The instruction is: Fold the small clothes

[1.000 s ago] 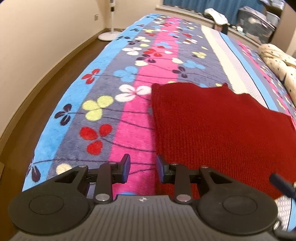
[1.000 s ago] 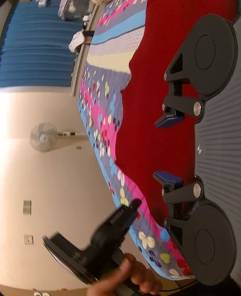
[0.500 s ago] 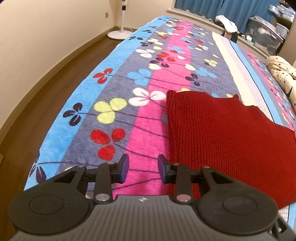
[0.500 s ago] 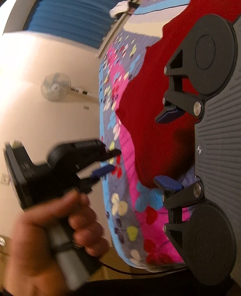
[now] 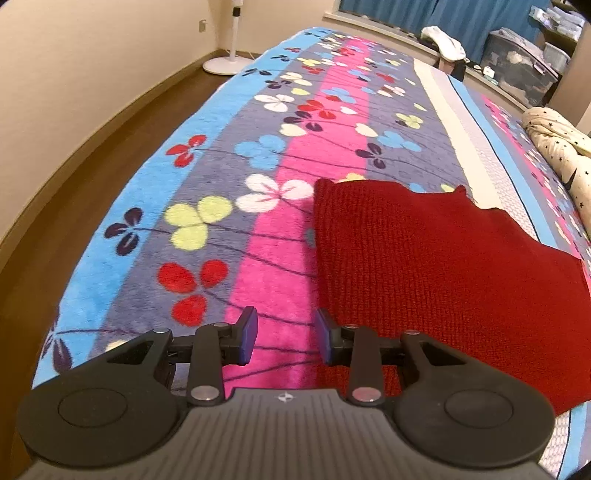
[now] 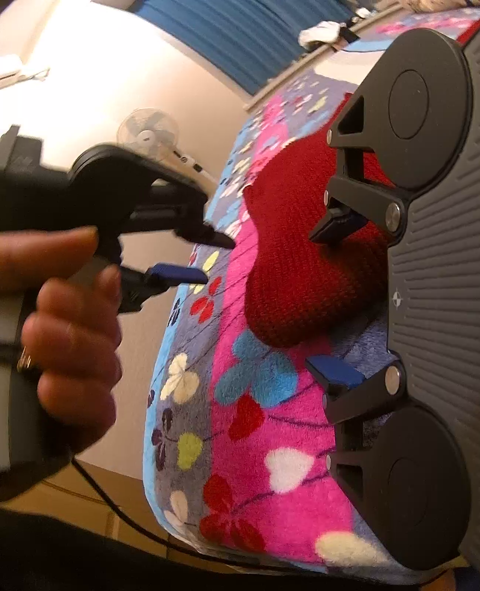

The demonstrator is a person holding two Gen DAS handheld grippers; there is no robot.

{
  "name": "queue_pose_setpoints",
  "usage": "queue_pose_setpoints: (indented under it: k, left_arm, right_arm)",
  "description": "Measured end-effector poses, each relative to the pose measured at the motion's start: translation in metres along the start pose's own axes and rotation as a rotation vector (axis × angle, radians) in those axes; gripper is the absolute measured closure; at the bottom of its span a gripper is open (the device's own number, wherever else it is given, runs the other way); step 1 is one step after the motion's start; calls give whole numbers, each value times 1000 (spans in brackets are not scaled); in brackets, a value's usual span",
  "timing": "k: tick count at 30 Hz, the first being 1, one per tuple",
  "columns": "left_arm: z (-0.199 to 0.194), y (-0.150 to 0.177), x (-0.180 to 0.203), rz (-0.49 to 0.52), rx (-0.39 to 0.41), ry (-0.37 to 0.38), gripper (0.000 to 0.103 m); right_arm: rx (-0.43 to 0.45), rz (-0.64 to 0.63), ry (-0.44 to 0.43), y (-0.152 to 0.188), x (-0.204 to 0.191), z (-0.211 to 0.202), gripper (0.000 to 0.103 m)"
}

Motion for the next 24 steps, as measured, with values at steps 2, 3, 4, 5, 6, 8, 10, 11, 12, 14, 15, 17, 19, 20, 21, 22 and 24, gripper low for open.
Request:
queue_pose_setpoints:
  k: [2,3,4,5,6,8,10,11,12,14,15,17,19,20,21,22,24]
  left_arm:
    - [2,-1,3,0,-4,6,63]
    - [4,-1,5,-1,-7,11,62]
    - [5,-1,7,-2,-10,16,62]
    - [6,-1,9,-2,-14,23,61]
    - [7,-1,11,-4,-20,33,56]
    - [11,-2,15,-16,-36,62,46]
    - [16,-1,18,-51,-77,127,30]
    - [20,0,21,-76,-108,172,22]
    - [22,0,23,-93,-133,208,19]
    - [28,0,28,-117,-171,261,19]
    - [31,0,30,-127,-187,279,19]
    - [38,-1,36,-143,-217,323,19]
    - [45,-5,44,-151,-241,379,20]
    - [49,-7,48,-152,-253,413,20]
    - [52,-10,51,-152,-260,437,20]
    - [56,-13,53,-157,-263,453,21]
    - [65,-17,54,-180,-278,474,26]
  right_arm:
    - [0,-15,11,-1,1,-1,68]
    - [2,-14,5,-1,3,-1,71]
    - [7,0,-2,-1,6,-3,73]
    - [11,15,-7,-2,9,-4,77]
    - [18,24,-5,-3,11,-5,81]
    - [36,41,2,-7,15,-9,84]
    - [56,64,14,-13,21,-14,86]
    - [65,78,20,-16,25,-17,86]
    - [76,95,26,-19,29,-20,86]
    - [91,119,38,-23,37,-26,87]
    - [99,131,44,-24,41,-28,87]
    - [109,147,50,-26,46,-32,87]
    - [106,163,47,-26,49,-32,88]
    - [107,171,47,-25,50,-33,88]
    - [110,174,48,-24,51,-34,88]
    - [113,175,50,-24,51,-35,88]
    - [119,182,51,-24,53,-38,88]
Point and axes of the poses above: each gripper's, at about its wrist camera, not at the fingertips, and z roughly the way its jaws point, x to its right, y to its underside, the point moved 9 cm from there along z, roughly the way its jaws point, and after that the axes turned 3 degrees about -z, right-handed, at the moved point
